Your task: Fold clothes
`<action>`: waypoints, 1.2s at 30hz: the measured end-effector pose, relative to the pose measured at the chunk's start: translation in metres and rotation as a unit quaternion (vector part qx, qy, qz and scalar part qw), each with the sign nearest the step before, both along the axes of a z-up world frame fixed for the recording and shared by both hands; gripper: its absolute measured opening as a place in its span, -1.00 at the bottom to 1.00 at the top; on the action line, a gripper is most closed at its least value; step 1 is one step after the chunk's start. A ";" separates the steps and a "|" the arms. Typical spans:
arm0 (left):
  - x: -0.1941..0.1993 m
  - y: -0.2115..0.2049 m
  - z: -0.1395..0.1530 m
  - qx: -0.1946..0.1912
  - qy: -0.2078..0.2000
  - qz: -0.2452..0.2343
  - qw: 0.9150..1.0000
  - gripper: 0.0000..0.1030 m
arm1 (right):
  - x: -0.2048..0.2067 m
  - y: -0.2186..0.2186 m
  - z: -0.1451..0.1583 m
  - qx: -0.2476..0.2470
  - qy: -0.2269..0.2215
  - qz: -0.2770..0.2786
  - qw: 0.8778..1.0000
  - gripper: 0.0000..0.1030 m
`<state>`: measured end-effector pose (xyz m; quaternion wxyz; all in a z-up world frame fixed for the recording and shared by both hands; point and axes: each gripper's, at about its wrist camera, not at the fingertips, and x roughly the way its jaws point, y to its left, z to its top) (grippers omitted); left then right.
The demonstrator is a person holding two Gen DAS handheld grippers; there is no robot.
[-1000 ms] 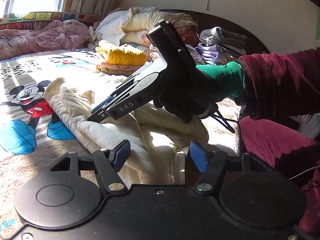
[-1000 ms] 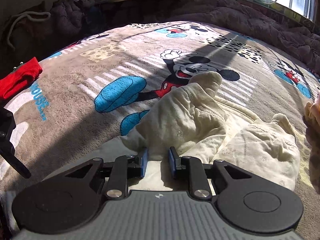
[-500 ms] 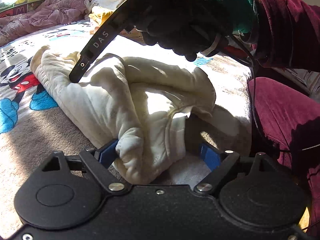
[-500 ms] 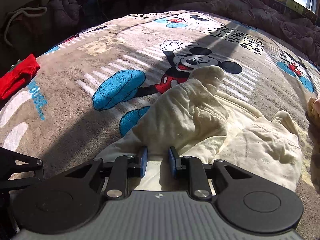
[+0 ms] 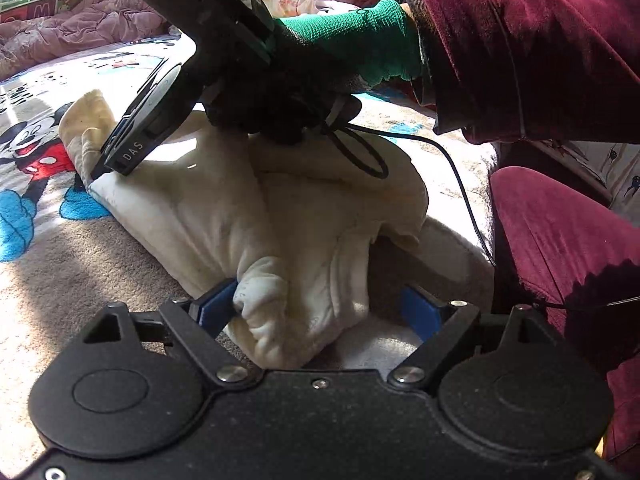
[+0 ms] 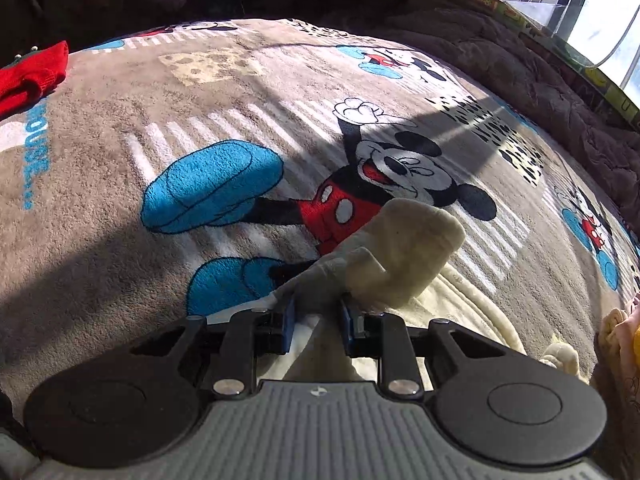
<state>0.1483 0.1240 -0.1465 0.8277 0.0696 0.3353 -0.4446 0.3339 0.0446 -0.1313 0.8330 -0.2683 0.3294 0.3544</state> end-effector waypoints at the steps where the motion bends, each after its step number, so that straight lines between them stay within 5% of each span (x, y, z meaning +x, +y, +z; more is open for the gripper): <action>1: 0.001 0.000 0.000 0.000 0.000 -0.001 1.000 0.68 | 0.008 -0.003 0.000 0.014 0.017 -0.006 1.000 -0.50; 5: 0.001 -0.002 0.000 0.006 -0.002 -0.005 1.000 0.69 | 0.030 -0.018 0.003 0.063 0.085 -0.031 0.994 -0.55; 9: 0.001 -0.009 -0.003 0.010 -0.004 -0.007 1.000 0.73 | 0.028 -0.010 0.019 0.034 0.083 -0.022 0.996 -0.54; 13: 0.003 -0.009 -0.003 0.007 -0.002 -0.008 1.000 0.74 | 0.028 -0.014 0.041 0.072 0.055 -0.030 0.995 -0.52; 20: 0.003 -0.010 -0.004 0.007 -0.002 -0.005 1.000 0.74 | 0.044 0.003 0.006 0.013 0.062 -0.041 0.997 -0.48; 29: 0.000 -0.017 -0.004 0.014 -0.007 0.005 1.000 0.79 | 0.055 -0.012 0.050 0.082 0.055 -0.085 0.991 -0.45; 33: 0.002 -0.015 -0.005 0.008 -0.004 0.004 1.000 0.79 | 0.071 -0.011 0.035 0.070 0.059 -0.108 0.990 -0.45; 36: 0.003 -0.013 -0.005 0.007 -0.003 0.001 1.000 0.79 | 0.088 -0.022 0.014 0.102 0.109 -0.149 0.978 -0.45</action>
